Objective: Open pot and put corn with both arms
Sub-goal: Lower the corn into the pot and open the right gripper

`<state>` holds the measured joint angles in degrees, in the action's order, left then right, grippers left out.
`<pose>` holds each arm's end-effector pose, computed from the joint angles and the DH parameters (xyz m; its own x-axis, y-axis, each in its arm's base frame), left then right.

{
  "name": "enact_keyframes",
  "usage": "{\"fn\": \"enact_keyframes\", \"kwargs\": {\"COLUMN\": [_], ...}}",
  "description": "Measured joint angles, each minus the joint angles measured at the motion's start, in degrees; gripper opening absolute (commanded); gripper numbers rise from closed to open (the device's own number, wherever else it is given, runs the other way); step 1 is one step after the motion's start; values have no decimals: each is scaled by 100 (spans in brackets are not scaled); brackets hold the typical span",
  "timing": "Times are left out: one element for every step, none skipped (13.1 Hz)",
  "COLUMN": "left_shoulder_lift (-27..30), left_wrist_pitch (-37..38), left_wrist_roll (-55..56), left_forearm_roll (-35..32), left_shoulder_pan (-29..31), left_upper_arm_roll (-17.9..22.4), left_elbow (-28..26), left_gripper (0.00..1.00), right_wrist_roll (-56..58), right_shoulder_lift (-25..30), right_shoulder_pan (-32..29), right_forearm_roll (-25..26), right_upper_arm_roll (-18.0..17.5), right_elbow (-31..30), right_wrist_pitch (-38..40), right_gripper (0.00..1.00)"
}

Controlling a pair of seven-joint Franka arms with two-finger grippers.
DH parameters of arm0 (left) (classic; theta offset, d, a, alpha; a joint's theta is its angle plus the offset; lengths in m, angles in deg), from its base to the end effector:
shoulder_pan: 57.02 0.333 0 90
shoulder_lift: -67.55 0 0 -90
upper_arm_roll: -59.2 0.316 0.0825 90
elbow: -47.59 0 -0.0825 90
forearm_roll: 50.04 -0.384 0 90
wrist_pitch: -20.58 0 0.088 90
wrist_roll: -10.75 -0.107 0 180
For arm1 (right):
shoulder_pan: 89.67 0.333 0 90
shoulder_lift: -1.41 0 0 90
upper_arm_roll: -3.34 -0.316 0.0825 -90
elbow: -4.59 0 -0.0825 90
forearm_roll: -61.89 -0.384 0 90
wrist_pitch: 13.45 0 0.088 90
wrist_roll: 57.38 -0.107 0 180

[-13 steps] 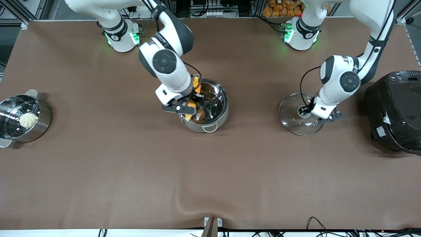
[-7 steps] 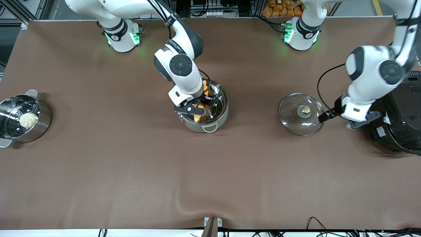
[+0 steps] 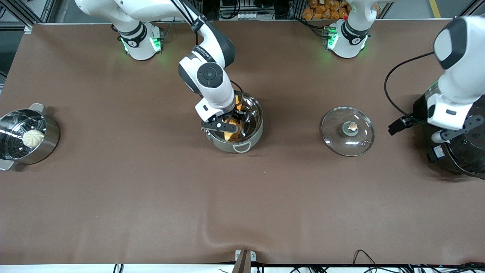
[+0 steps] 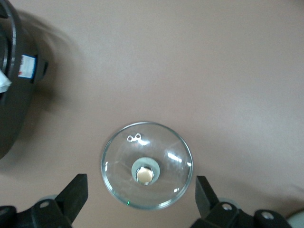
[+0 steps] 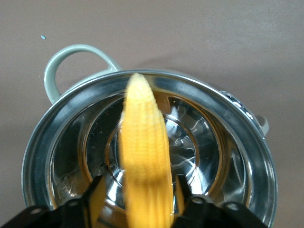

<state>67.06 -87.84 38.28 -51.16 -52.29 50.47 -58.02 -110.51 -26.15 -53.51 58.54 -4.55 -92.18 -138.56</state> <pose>0.5680 -0.0380 0.5178 0.9182 0.3936 0.0440 0.3939 -0.9192 0.0032 0.4886 0.4621 0.3236 0.9760 -0.2025 -0.0806 -0.2087 -0.9748 -0.0786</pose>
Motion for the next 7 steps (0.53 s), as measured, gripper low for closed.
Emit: {"fn": "enact_keyframes", "kwargs": {"left_shoulder_lift": [11,17,19,18,17,17,18], "left_wrist_pitch": [252,448,620,751,795,810,881], "left_wrist_roll": [-23,-29,-34,-51,-74,-95,-124], "left_forearm_roll": [0,0,0,0,0,0,0], "left_shoulder_pan": [-7,-11,-11,-10,-9,-8,-9], "left_upper_arm_roll": [-11,-14,-15,-15,-14,-14,-14], "left_elbow": [215,388,521,599,652,708,775], "left_gripper": [100,100,100,100,100,100,100], "right_wrist_roll": [-12,-17,-27,-38,-45,-45,-45], "right_shoulder_lift": [0,0,2,22,90,246,480], "right_shoulder_pan": [2,3,2,-4,-49,-150,-308], "right_forearm_roll": [1,1,1,-1,-2,-2,-2], "right_upper_arm_roll": [0,0,4,23,46,74,91], "right_elbow": [1,5,18,40,89,146,198], "right_wrist_pitch": [-1,-6,-15,-32,-30,75,328], "right_gripper": [100,100,100,100,100,100,100]}}
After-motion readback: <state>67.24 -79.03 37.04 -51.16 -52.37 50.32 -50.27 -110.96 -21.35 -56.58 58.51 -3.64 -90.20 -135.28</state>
